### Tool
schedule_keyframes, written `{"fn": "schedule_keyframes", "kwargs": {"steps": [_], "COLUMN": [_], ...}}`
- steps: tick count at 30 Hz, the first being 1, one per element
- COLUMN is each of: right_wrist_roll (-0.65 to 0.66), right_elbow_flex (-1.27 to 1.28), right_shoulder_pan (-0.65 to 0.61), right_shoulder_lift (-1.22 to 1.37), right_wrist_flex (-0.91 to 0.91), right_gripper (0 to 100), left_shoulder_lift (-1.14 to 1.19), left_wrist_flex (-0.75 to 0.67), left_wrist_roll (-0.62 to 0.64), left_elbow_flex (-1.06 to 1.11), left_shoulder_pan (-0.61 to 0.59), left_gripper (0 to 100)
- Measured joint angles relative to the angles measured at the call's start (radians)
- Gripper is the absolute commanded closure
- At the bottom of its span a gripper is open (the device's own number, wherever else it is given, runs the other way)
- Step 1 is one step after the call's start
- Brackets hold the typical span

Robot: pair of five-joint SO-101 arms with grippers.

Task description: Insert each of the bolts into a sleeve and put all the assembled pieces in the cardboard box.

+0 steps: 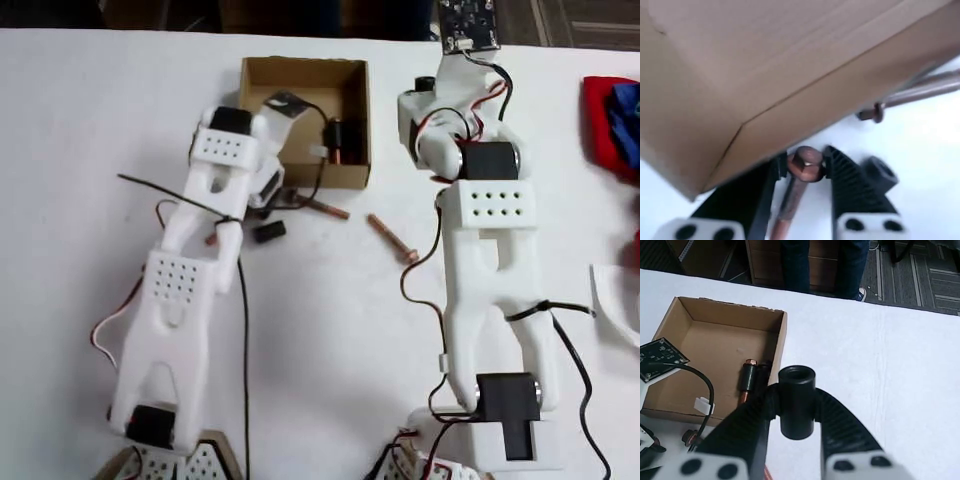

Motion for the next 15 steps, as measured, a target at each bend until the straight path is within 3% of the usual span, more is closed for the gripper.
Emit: {"fn": "schedule_keyframes", "kwargs": {"steps": [5,15], "right_wrist_roll": [0.000,0.000], "right_elbow_flex": [0.000,0.000], "right_shoulder_pan": [0.000,-0.002], "right_shoulder_lift": [0.000,0.000], "right_wrist_flex": [0.000,0.000], "right_gripper": [97.8,97.8], "left_shoulder_lift": [0.002,0.008], "left_wrist_flex": [0.034,0.072], "left_wrist_roll": [-0.094,-0.129], "left_elbow_flex": [-0.025,-0.052], "left_shoulder_pan": [-0.014,-0.032], "left_gripper": [79,82]}}
